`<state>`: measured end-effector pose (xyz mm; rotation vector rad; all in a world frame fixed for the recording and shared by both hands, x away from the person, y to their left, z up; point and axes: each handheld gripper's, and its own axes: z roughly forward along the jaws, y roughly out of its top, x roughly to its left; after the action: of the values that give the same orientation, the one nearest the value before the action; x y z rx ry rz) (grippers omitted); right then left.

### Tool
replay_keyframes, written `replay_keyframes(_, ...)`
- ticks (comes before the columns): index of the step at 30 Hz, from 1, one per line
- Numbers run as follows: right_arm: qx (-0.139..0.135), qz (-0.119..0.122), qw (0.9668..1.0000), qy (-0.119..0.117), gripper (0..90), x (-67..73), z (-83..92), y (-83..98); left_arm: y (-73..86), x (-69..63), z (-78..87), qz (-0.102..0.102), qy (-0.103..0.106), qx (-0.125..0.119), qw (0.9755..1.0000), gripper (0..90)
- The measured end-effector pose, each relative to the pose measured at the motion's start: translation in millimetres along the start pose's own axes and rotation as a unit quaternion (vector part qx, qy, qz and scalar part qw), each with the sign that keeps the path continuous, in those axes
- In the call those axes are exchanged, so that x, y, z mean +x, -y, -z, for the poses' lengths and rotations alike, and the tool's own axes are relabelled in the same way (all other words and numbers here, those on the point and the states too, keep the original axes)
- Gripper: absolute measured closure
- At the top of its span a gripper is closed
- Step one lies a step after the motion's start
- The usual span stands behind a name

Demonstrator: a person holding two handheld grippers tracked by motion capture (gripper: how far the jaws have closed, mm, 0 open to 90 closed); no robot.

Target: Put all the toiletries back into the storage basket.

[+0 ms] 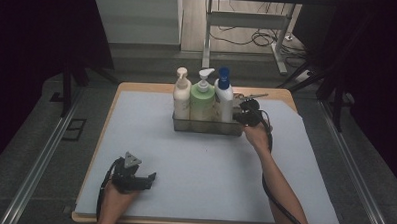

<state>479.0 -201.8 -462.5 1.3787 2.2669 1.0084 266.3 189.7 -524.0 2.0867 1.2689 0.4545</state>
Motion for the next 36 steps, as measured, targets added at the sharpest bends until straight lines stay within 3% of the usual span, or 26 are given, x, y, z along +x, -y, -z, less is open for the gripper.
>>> replay_keyframes(8,0.006,0.017,0.9997,-0.014,88.2,11.5,-5.3,0.0,0.0,0.1,0.0,0.0,0.0,0.0,1.0,12.2)
replay_keyframes(10,0.008,0.022,0.9997,-0.007,88.2,13.9,-5.7,-0.2,0.0,0.0,0.0,0.0,0.0,0.0,1.0,12.2)
replay_keyframes(18,0.001,0.013,0.9999,-0.003,85.3,11.1,-5.9,-2.0,0.0,0.0,0.0,0.0,0.0,0.0,1.0,12.2)
replay_keyframes(22,0.003,0.009,1.0,-0.001,89.1,12.5,-8.4,-6.0,0.0,0.0,0.0,0.0,0.0,0.0,1.0,12.2)
replay_keyframes(36,0.013,0.003,0.9999,-0.005,89.4,16.8,-5.3,-0.6,-0.2,0.0,-0.1,0.0,0.0,0.0,1.0,12.2)
